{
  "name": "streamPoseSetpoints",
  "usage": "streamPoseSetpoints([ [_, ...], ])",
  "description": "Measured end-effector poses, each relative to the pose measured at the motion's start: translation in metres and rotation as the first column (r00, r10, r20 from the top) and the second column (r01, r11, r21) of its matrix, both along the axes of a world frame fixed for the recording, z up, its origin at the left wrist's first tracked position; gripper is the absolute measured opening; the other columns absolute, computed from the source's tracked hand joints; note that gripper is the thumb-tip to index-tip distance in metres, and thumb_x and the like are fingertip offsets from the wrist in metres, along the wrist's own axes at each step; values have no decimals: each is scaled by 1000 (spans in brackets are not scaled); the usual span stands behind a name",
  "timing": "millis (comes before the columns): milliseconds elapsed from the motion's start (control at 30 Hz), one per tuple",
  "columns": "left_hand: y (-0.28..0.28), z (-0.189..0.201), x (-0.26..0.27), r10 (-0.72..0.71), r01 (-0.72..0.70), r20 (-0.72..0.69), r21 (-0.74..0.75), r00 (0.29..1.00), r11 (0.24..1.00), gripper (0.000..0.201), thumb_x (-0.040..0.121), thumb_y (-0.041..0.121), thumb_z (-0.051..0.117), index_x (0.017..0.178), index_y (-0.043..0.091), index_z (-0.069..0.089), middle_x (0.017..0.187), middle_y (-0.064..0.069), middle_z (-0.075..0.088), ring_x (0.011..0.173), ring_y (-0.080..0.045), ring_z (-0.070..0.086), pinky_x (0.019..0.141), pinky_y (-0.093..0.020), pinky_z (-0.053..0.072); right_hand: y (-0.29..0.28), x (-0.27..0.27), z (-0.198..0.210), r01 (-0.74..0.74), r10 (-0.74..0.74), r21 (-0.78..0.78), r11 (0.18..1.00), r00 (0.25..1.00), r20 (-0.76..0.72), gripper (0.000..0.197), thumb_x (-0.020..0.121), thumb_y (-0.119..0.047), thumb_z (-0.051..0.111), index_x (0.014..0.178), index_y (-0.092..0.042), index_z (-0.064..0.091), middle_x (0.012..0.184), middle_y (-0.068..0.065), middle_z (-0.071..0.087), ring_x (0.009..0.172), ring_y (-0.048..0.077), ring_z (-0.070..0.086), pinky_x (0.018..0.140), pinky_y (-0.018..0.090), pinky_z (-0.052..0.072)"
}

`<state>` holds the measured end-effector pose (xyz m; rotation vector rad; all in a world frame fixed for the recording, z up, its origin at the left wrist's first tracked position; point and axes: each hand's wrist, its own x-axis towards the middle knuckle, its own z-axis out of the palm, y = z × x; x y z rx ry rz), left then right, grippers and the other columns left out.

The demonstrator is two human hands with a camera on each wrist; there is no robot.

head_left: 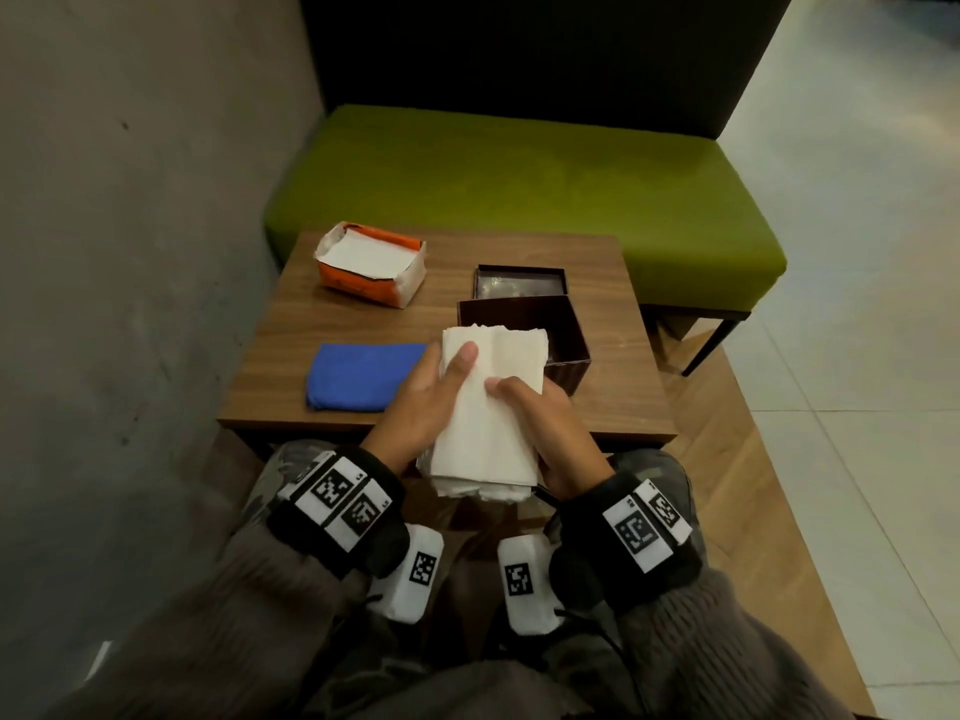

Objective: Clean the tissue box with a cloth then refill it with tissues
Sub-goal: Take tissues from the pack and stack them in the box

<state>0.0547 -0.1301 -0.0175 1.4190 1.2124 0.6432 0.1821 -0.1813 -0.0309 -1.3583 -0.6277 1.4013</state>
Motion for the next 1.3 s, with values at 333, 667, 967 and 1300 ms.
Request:
streamPoseSetpoints([
  [333, -10, -25, -32, 158, 314, 709, -486, 688, 816, 101, 58, 73, 65, 139, 19, 41, 139, -8, 50, 130, -27, 45, 109, -48, 34, 2, -6, 2, 284, -223, 208, 936, 935, -275, 44, 93, -13, 62, 134, -16, 50, 128, 13, 64, 117, 29, 62, 100, 50, 49],
  [667, -10, -20, -20, 388, -258, 466, -319, 795, 912, 29, 89, 13, 55, 119, 15, 58, 112, -3, 68, 102, -17, 65, 80, -29, 51, -10, -6, -3, 165, -138, 113, 980, 967, -215, 38, 91, -32, 60, 126, -19, 59, 118, 6, 70, 108, 23, 67, 87, 38, 57],
  [967, -6, -23, -20, 348, -252, 305, -313, 886, 916, 33, 85, 18, 59, 117, 16, 58, 109, -6, 67, 98, -21, 64, 80, -33, 51, -7, 10, 1, 4, -5, -2, 1000, 1000, -25, 31, 94, -46, 50, 113, -26, 64, 114, 3, 70, 105, 20, 67, 99, 41, 51],
  [1300, 4, -15, -26, 184, -90, 234, -363, 955, 927, 21, 92, 20, 54, 112, 23, 59, 110, -2, 68, 100, -18, 64, 82, -31, 51, 0, 16, -4, -34, 45, -86, 996, 990, 132, 32, 96, -27, 53, 128, -23, 54, 120, 1, 65, 109, 20, 62, 100, 44, 49],
])
